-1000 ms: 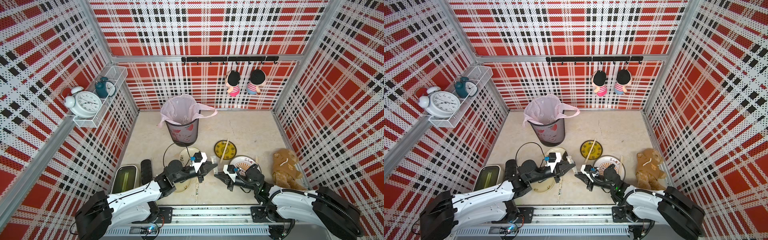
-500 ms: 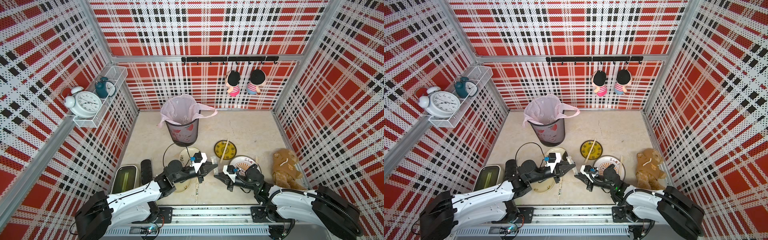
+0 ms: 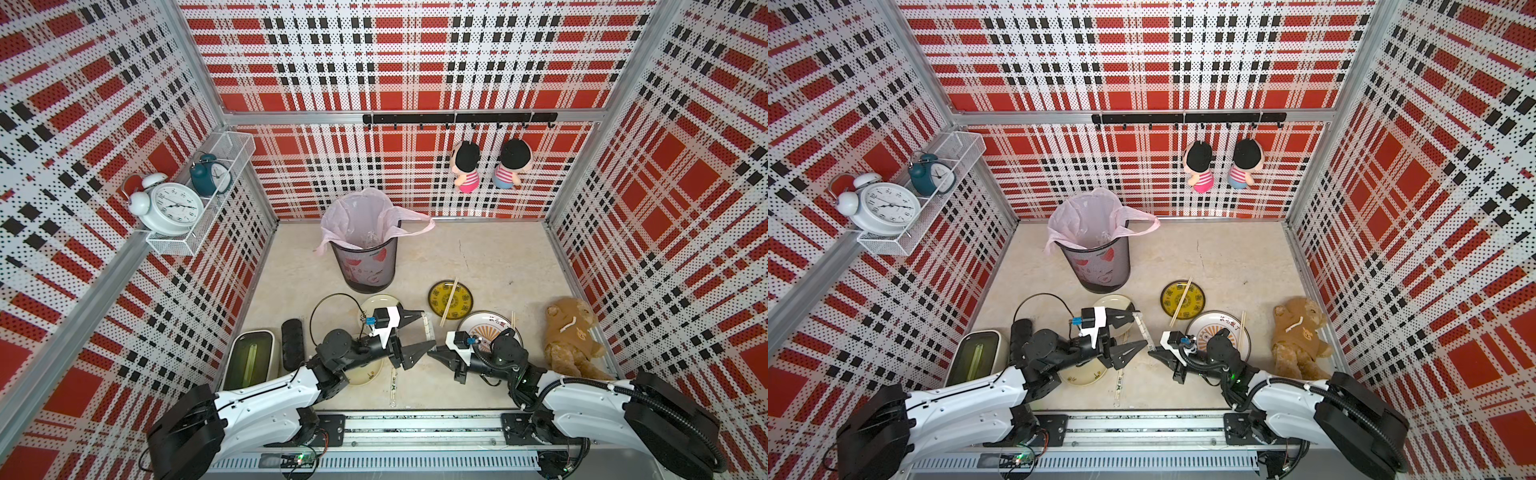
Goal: Remove the packaging of disposable chopsticks
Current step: Remove the packet bag from the disposable chopsticks.
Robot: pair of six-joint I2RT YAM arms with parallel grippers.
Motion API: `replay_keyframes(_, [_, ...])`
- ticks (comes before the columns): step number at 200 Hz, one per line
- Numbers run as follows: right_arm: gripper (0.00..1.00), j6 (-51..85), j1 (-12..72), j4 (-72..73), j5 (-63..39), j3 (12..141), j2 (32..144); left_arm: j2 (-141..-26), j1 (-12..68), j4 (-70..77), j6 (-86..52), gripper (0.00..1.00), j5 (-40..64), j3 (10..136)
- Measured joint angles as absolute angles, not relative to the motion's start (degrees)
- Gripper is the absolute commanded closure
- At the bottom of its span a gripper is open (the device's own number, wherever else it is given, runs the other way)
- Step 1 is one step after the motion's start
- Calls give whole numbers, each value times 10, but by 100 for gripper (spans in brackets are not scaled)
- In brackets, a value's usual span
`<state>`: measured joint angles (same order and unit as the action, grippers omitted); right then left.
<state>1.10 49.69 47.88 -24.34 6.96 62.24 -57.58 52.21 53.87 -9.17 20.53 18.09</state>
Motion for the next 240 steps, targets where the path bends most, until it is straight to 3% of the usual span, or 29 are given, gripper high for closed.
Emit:
replay_keyframes(30, [100,11,497,480,-249,69,619,-576,506,581,-109,43,210,179])
replay_keyframes(81, [100,11,497,483,-258,69,614,-600,489,634,-134,60,244,179])
replay_keyframes(123, [100,11,497,483,-260,69,615,-617,488,647,-140,70,271,179])
replay_keyframes(169, [100,11,497,483,-259,69,624,-622,488,652,-141,71,281,179])
replay_keyframes(198, [100,11,497,483,-260,69,629,-622,488,654,-143,87,282,179])
replay_keyframes(240, [100,10,497,484,-260,69,629,-627,486,658,-144,96,282,179])
